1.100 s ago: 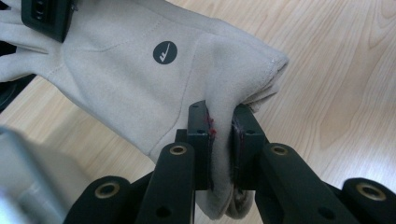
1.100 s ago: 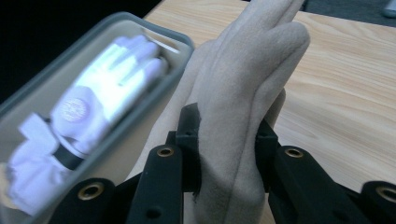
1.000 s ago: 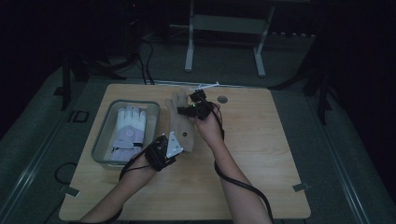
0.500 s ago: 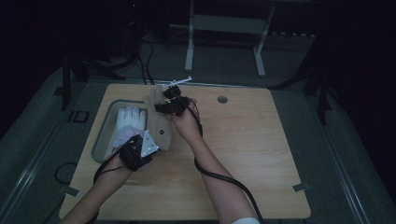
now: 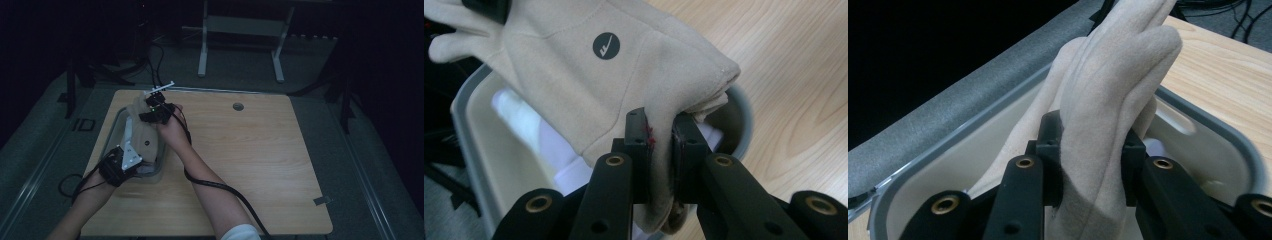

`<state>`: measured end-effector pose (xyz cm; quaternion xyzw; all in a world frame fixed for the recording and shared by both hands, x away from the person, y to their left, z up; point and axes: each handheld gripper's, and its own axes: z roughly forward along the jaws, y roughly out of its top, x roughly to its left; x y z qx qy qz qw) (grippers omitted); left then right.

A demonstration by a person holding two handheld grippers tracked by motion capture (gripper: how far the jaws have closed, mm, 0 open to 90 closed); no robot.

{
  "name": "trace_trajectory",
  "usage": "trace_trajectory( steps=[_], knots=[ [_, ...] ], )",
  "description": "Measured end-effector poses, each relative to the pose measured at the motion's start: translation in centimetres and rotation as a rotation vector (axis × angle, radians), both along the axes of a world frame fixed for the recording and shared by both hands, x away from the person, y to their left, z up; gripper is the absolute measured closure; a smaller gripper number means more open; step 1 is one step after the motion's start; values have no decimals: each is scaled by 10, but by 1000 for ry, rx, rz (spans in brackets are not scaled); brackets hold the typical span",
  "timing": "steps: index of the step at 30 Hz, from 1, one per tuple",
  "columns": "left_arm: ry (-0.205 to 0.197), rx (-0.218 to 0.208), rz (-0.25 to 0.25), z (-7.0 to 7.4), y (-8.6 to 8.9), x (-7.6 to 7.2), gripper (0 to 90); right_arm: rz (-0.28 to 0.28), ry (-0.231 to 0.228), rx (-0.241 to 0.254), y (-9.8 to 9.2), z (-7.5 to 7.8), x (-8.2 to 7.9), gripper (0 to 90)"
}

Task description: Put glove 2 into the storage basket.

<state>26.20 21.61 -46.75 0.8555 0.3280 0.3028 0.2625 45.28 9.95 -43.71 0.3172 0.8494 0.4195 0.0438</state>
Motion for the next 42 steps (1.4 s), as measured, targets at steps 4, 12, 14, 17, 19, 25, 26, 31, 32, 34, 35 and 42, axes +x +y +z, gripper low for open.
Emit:
trace_trajectory(
  steps=[4,12,14,17,19,25,26,31,32,34,35,42],
  knots=[
    [14,6,12,-4,7,0,810,7,3,-9,9,-7,0,721],
    [80,2,16,-17,10,9,809,12,28,-51,22,-26,5,720],
    [95,2,17,-20,11,11,808,10,36,-63,24,-32,7,717],
    [105,0,14,-22,12,14,807,8,57,-73,27,-41,11,709],
    [119,-6,15,-24,13,16,806,8,62,-81,27,-45,12,694],
    [158,-13,15,-29,12,20,800,22,65,-96,24,-44,14,583],
    [160,-14,18,-29,12,20,800,24,63,-99,23,-43,15,558],
    [163,-12,17,-28,11,21,794,9,46,-102,12,-37,17,375],
    [163,-12,17,-28,11,21,787,4,39,-103,10,-34,17,341],
    [165,-34,28,-25,12,20,745,3,26,-101,4,-30,17,311],
    [168,-56,32,-22,12,19,706,2,23,-97,1,-28,17,282],
    [161,-84,71,-5,8,6,424,41,-5,-79,-17,-16,11,185]
  ],
)
